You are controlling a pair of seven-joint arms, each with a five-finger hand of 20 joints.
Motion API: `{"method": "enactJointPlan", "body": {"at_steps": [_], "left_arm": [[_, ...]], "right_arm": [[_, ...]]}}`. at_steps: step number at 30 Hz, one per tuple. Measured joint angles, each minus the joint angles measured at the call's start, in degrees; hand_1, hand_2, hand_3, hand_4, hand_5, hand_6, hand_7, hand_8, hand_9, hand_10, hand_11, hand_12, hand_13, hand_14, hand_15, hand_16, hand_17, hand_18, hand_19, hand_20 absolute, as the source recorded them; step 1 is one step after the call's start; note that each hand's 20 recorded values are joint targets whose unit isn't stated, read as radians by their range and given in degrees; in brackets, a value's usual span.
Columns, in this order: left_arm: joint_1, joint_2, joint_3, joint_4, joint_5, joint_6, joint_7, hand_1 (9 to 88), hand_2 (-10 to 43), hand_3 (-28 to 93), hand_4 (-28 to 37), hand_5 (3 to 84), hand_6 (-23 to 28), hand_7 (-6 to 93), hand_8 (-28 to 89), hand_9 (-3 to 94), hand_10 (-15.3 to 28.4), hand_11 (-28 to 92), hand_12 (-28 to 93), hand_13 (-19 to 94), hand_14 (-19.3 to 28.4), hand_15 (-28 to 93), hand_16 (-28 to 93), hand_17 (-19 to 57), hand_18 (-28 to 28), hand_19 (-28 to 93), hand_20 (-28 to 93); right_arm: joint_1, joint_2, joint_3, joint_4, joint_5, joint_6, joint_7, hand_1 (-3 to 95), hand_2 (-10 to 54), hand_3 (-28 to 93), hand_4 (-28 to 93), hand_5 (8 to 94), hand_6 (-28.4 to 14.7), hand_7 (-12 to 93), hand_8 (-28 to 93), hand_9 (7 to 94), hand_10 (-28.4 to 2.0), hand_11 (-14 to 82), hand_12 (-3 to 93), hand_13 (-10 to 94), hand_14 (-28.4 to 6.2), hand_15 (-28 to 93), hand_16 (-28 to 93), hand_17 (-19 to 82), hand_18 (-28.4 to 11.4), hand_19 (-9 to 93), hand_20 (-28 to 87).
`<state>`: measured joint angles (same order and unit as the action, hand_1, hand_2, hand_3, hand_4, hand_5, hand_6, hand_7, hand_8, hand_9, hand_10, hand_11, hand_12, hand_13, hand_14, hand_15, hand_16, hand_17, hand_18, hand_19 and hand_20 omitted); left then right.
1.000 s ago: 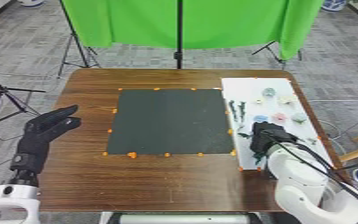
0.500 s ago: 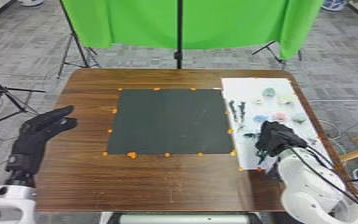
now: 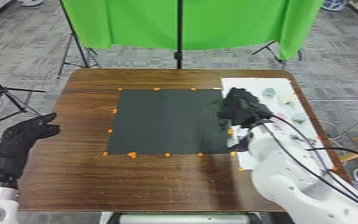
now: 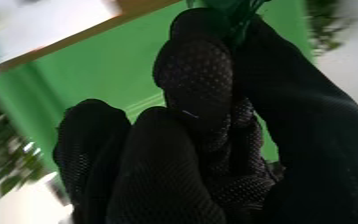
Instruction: Arrange flowers
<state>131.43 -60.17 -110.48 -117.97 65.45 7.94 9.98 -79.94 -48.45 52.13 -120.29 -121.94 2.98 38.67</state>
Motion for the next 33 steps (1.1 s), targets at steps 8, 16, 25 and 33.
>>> {"method": "enactJointPlan", "body": {"at_steps": [8, 16, 25, 33], "left_arm": [[-1.0, 0.33, 2.42, 2.06, -0.05, 0.24, 0.01, 29.4, 10.6, 64, -23.9, 51.1, 4.4, 13.0, -7, 52.2, 15.1, 23, 13, 43, 19.7, 26, -1, 9.7, 12.0, 9, 19], [-1.8, 0.33, 4.12, 2.43, 0.12, 0.23, -0.03, 29.0, 10.0, 64, -24.3, 51.0, 4.4, 12.9, -6, 52.1, 15.1, 23, 13, 43, 19.8, 26, -1, 9.6, 12.1, 9, 19], [-3.0, 0.11, 6.73, 3.17, 0.64, 0.19, -0.04, 28.8, 9.8, 64, -24.3, 50.9, 4.4, 13.0, -6, 52.0, 15.1, 23, 13, 43, 19.8, 26, -1, 9.6, 12.1, 9, 19], [-3.3, -0.14, 7.40, 3.23, 1.47, 0.03, -0.24, 28.2, 8.2, 64, -24.2, 50.6, 4.4, 12.8, -6, 51.7, 15.0, 23, 13, 42, 19.7, 26, -1, 9.4, 12.1, 9, 18]], "right_arm": [[14.7, -9.1, -17.6, 10.7, 3.6, 5.7, -4.6, 54.1, -9.5, 58, 5, 87.5, -4.9, 28, 24, 93.7, -12.2, 45.3, 24.9, 94, 1.7, 73, 19, 75, -10.5, 93, 52], [22.9, -17.6, -25.6, 18.3, 7.4, 6.4, -6.3, 54.1, -9.5, 58, 4, 87.4, -4.9, 29, 23, 93.7, -12.2, 45.0, 24.5, 94, 1.7, 72, 19, 75, -10.4, 93, 51], [20.2, -24.7, -22.8, 23.6, 8.7, 8.0, -7.9, 54.9, -9.5, 57, 2, 86.6, -4.9, 29, 21, 93.7, -12.3, 42.7, 23.5, 94, 1.2, 70, 19, 75, -9.6, 93, 48], [17.2, -26.0, -23.0, 26.1, 14.0, 9.8, -8.0, 56.3, -9.5, 55, -1, 86.9, -5.1, 25, 19, 93.7, -12.7, 38.7, 20.7, 94, 0.7, 67, 18, 75, -8.8, 93, 40]]}}
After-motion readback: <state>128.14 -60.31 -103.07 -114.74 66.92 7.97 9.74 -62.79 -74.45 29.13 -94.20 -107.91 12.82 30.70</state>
